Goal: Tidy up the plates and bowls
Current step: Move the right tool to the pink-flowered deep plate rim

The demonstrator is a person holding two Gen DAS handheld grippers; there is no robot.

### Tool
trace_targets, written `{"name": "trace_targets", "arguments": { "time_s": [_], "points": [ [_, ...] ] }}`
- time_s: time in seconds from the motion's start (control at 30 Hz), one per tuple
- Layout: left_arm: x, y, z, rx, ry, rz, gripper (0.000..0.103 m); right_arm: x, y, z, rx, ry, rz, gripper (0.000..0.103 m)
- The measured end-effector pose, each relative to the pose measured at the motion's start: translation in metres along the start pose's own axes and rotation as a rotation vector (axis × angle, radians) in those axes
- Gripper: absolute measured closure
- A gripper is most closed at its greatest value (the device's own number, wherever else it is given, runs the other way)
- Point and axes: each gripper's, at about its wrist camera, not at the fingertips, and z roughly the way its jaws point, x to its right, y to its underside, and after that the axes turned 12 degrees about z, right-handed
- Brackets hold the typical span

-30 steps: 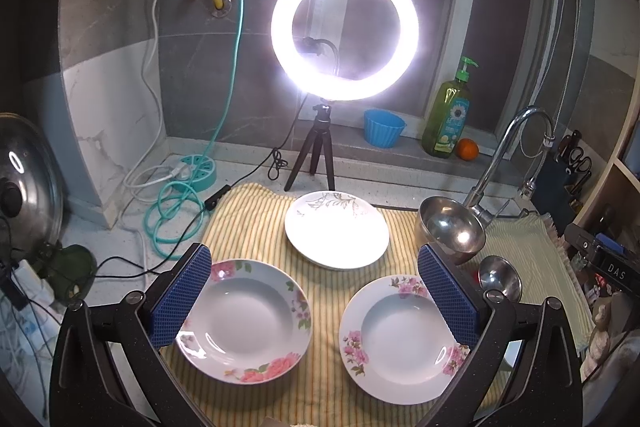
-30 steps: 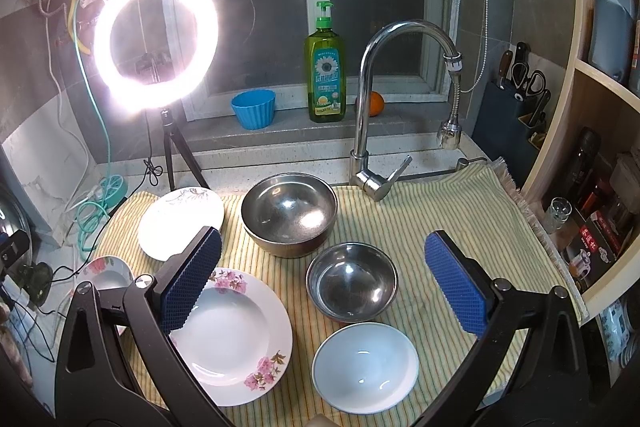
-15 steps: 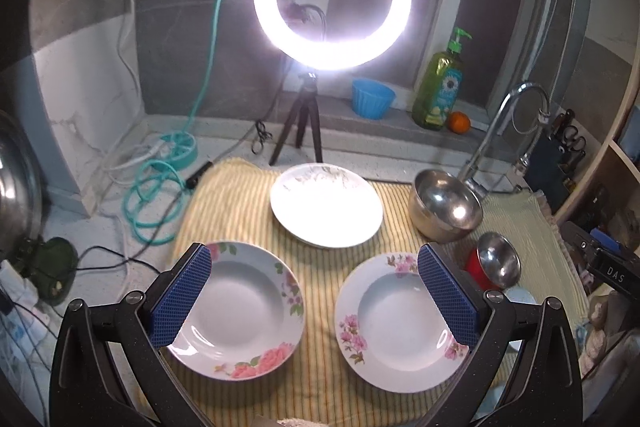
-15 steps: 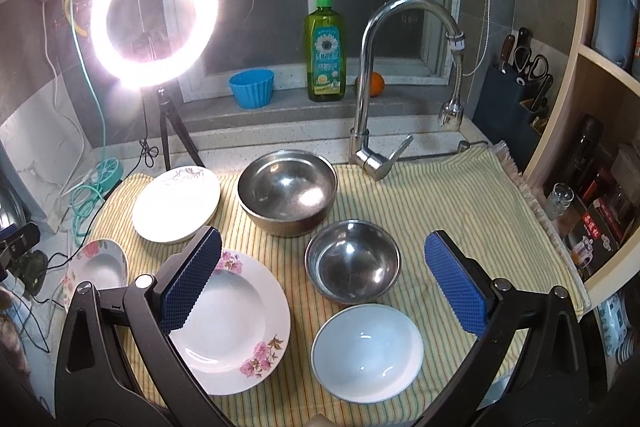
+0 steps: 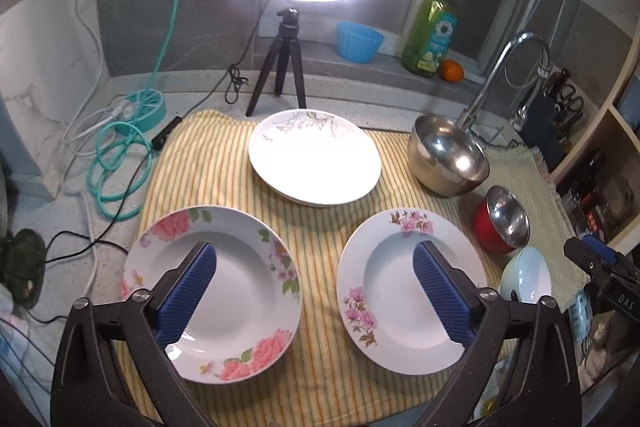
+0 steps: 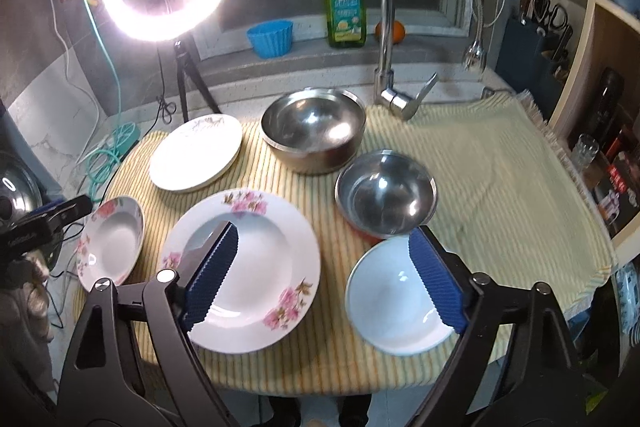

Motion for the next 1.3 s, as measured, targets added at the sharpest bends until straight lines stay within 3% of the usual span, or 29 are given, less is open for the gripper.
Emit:
{"name": "trace_targets", "arguments": {
  "time_s": [0.1,0.13,0.23,0.33,0.57,0.6,0.9,1.3],
  "points": [
    [0.003,0.001,0.014,-0.037,0.044,0.030,0.016,-0.002,0.016,0.006,-0.047,-0.011,0.012,0.021],
    [0.004,0.001,0.019,-0.051,0.062,0.035,0.018,-0.002,0.021,0.009,-0.065,-0.015,0.016,0.026],
    [0.006,0.003,0.035,-0.106,0.156,0.037,0.036,-0.001,0.036,0.022,-0.136,-0.034,0.041,0.038],
    [0.007,0.003,0.052,-0.150,0.201,0.039,0.043,0.001,0.050,0.035,-0.206,-0.054,0.081,0.051],
    [0.000,0.004,0.089,-0.227,0.258,0.018,0.053,0.012,0.070,0.063,-0.313,-0.064,0.152,0.057],
    [-0.001,0.005,0.093,-0.239,0.271,0.006,0.059,0.012,0.070,0.066,-0.318,-0.061,0.152,0.057],
    [0.007,0.001,0.111,-0.265,0.259,0.051,0.064,0.018,0.069,0.083,-0.355,-0.066,0.187,0.060],
    [0.002,-0.001,0.129,-0.311,0.283,0.015,0.068,0.016,0.069,0.099,-0.382,-0.085,0.191,0.065]
  ]
}}
